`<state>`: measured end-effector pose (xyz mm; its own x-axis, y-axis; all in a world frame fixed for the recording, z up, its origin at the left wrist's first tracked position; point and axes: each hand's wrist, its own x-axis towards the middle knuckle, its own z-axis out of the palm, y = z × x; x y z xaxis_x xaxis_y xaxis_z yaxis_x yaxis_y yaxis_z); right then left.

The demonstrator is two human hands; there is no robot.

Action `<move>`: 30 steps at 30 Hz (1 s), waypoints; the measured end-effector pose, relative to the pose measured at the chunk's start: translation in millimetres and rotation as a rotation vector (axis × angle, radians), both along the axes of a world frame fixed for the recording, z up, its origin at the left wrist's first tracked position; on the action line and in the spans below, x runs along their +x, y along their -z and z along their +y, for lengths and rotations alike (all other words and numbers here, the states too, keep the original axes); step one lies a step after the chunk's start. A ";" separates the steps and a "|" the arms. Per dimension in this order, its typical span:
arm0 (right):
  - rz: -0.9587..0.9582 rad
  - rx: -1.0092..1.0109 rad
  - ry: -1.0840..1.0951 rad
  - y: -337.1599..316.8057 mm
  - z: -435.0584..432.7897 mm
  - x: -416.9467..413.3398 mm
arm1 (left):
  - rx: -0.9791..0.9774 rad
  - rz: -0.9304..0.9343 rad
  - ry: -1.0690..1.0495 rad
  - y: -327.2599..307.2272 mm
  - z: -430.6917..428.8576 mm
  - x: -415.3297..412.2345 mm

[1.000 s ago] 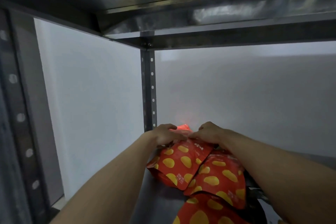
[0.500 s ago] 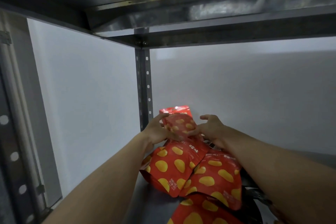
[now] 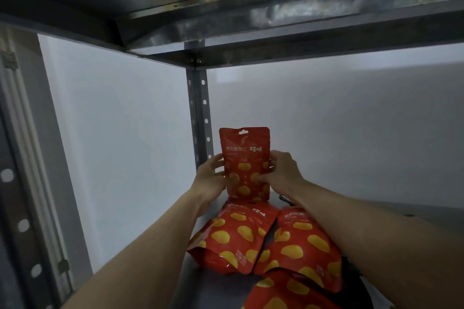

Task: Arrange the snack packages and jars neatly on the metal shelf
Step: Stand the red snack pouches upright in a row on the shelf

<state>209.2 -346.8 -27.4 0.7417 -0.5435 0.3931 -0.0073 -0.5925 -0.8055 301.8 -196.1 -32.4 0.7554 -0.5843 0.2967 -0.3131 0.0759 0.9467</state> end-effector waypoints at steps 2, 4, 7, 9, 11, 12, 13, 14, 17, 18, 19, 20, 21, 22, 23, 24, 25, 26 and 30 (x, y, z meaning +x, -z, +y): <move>0.013 0.000 0.006 1.2 -1.0 1.9 | 0.011 -0.024 -0.008 0.5 0.9 0.1; 0.035 0.002 0.009 0.9 -1.0 2.3 | 0.020 -0.024 -0.006 0.9 1.0 0.0; 0.093 0.018 0.006 -0.7 1.6 0.2 | 0.051 -0.026 0.003 -0.2 1.0 -2.2; 0.142 0.030 0.018 -2.0 3.1 -3.1 | 0.087 -0.033 -0.010 -0.8 0.6 -3.4; 0.181 0.033 0.049 -3.8 3.6 -8.8 | 0.141 -0.038 -0.045 -2.1 2.2 -6.1; 0.199 0.024 0.069 -5.9 4.2 -12.9 | 0.173 -0.032 -0.058 -3.5 4.3 -7.9; 0.209 0.002 0.088 -9.2 5.5 -18.3 | 0.202 -0.023 -0.062 -5.1 7.1 -9.7; 0.214 -0.035 0.110 -13.2 7.1 -24.3 | 0.232 -0.017 -0.053 -7.3 10.7 -11.9; 0.236 -0.203 0.195 -30.4 15.6 -44.8 | 0.377 -0.021 0.001 -15.0 24.7 -21.1; 0.268 -0.244 0.216 -36.4 19.8 -51.8 | 0.447 -0.026 0.010 -18.1 30.3 -24.9; 0.320 -0.264 0.222 -41.7 24.8 -58.9 | 0.526 -0.032 0.015 -20.4 36.1 -27.8; 0.388 -0.259 0.210 -44.7 29.7 -65.0 | 0.613 -0.029 0.026 -22.2 42.2 -30.8; 0.467 -0.238 0.182 -45.8 36.1 -70.8 | 0.699 -0.015 0.051 -23.2 47.9 -33.7; 0.544 -0.213 0.146 -44.2 43.4 -74.9 | 0.773 0.001 0.085 -23.5 53.5 -37.5; 0.598 -0.198 0.112 -40.4 50.9 -77.1 | 0.826 0.011 0.117 -22.9 58.2 -41.1; 0.628 -0.197 0.086 -35.0 57.7 -77.7 | 0.852 0.015 0.135 -21.8 62.1 -44.8; 0.646 -0.213 0.074 -29.8 63.4 -77.0 | 0.852 0.020 0.143 -20.0 65.3 -48.3; 0.663 -0.242 0.076 -26.1 69.3 -77.0 | 0.837 0.025 0.144 -18.1 67.8 -51.5; 0.714 -0.261 0.098 -22.1 87.5 -80.1 | 0.712 0.055 0.128 -10.1 75.6 -62.7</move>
